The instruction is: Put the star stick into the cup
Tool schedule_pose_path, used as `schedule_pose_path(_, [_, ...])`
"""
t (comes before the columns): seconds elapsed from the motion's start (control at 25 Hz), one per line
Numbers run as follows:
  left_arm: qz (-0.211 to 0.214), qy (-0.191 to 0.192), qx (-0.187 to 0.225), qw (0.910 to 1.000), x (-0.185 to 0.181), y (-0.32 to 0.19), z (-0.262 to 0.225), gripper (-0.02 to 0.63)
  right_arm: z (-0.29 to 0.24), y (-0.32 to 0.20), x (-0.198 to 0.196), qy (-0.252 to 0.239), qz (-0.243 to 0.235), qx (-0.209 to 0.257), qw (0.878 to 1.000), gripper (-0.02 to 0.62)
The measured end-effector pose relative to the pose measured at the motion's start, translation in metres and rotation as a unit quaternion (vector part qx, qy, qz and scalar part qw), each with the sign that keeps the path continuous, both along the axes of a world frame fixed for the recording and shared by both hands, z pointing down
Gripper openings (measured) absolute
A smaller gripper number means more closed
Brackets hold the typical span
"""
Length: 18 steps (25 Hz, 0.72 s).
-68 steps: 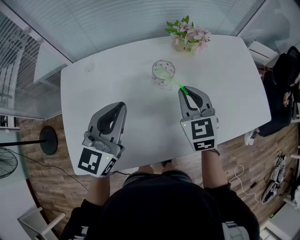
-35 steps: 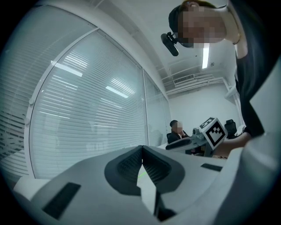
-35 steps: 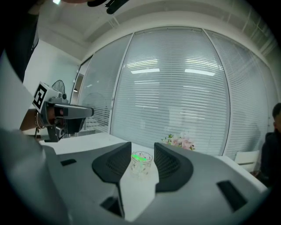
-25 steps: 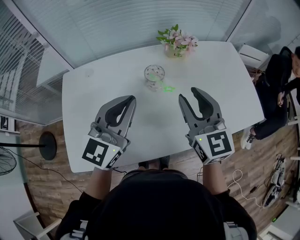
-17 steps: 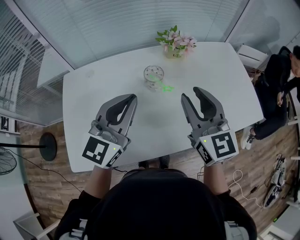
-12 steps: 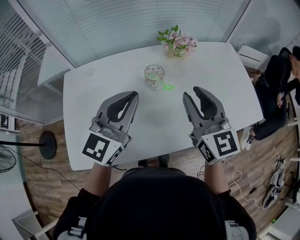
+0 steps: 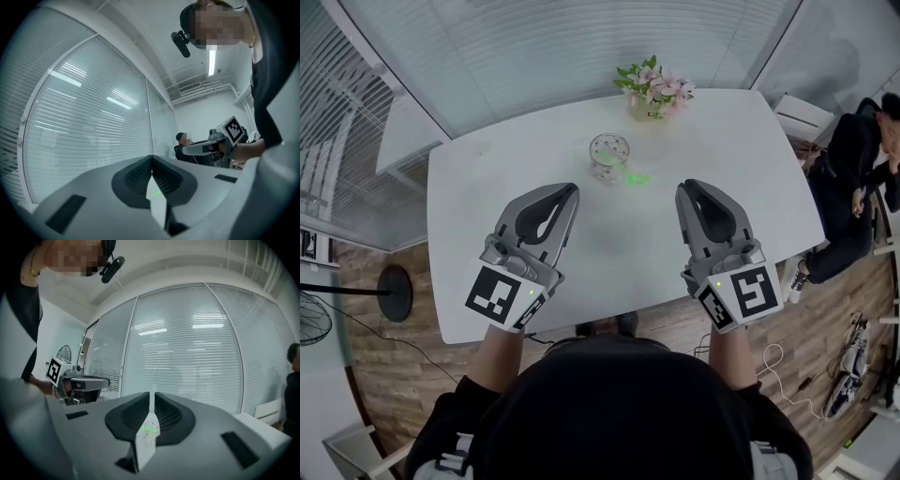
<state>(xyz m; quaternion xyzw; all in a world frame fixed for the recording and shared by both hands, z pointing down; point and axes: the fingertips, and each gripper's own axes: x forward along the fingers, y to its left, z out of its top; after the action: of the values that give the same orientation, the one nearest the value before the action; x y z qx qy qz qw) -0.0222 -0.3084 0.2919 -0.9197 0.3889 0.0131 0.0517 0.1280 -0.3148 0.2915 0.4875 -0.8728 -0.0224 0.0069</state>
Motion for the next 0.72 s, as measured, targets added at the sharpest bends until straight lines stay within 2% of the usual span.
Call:
schedule_pose_path(0.12, [0.002,0.000,0.002,1.0000,0.002,0.000,-0.002,0.014,0.000,-0.001,0.007,-0.005,0.009,-0.011,1.000,0.008])
schedule_pose_path(0.72, [0.002,0.002,0.006,1.0000,0.001,0.001,-0.004,0.014,-0.003,0.002,0.008,-0.014,0.012,-0.004,1.000,0.005])
